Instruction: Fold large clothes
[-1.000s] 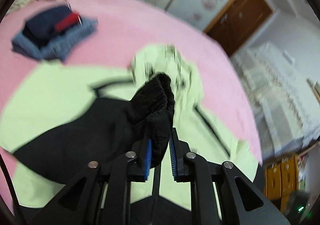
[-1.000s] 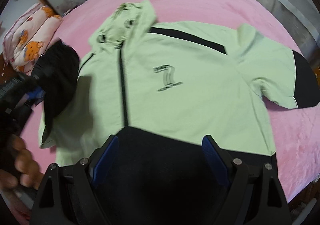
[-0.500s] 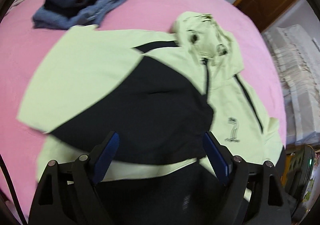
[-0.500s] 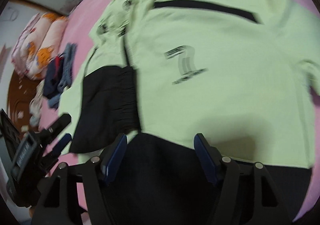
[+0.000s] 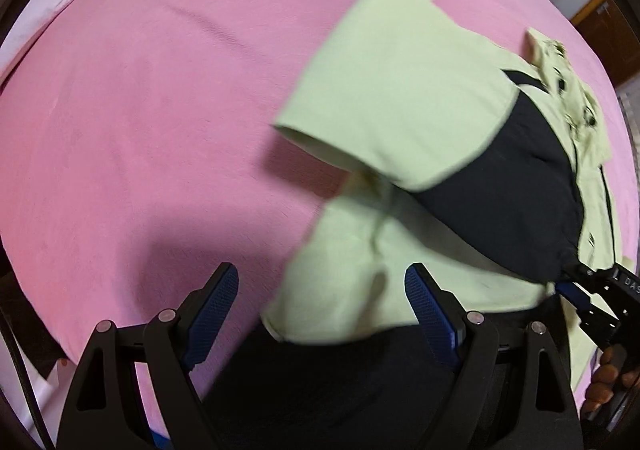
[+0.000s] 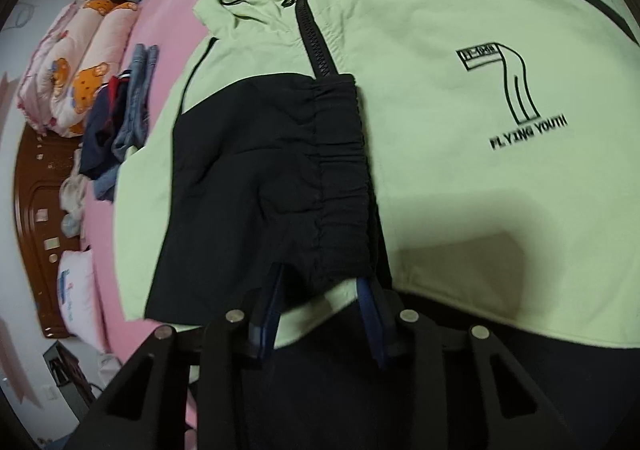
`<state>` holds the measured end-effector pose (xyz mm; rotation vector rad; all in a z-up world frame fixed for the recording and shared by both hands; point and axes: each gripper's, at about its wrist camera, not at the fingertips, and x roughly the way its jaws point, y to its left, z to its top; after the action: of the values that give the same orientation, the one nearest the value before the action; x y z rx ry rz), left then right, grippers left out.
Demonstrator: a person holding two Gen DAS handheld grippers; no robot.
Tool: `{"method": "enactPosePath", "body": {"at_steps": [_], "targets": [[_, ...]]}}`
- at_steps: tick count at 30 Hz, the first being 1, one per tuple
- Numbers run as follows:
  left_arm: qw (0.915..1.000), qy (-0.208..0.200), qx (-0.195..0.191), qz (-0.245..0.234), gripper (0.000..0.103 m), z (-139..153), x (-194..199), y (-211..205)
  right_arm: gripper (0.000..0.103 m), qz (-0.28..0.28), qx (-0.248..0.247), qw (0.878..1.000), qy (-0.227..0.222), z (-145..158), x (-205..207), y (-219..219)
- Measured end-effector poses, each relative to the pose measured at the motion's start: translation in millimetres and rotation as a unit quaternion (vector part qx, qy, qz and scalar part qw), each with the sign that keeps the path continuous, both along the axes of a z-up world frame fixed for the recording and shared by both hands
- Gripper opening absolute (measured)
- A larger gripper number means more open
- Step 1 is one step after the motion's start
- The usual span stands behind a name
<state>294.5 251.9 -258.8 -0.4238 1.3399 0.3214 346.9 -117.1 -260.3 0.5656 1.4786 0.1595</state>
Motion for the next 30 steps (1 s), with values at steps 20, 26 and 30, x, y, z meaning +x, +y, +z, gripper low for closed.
{"method": "enactPosePath", "body": {"at_steps": [20,26,30], "targets": [[0.9970,-0.073,-0.024,-0.009,0.028,-32,36,26,0.008,-0.020,-0.094,0.979,-0.179,91,51,-14],[0.9966,-0.079,-0.022,-0.001,0.021,-24,26,31,0.008,-0.054,-0.130,0.971,-0.195,114,42,-56],[0.9964,-0.078,-0.031,0.011,0.019,-26,26,33,0.008,-0.073,-0.144,0.973,-0.168,102,29,-78]]}}
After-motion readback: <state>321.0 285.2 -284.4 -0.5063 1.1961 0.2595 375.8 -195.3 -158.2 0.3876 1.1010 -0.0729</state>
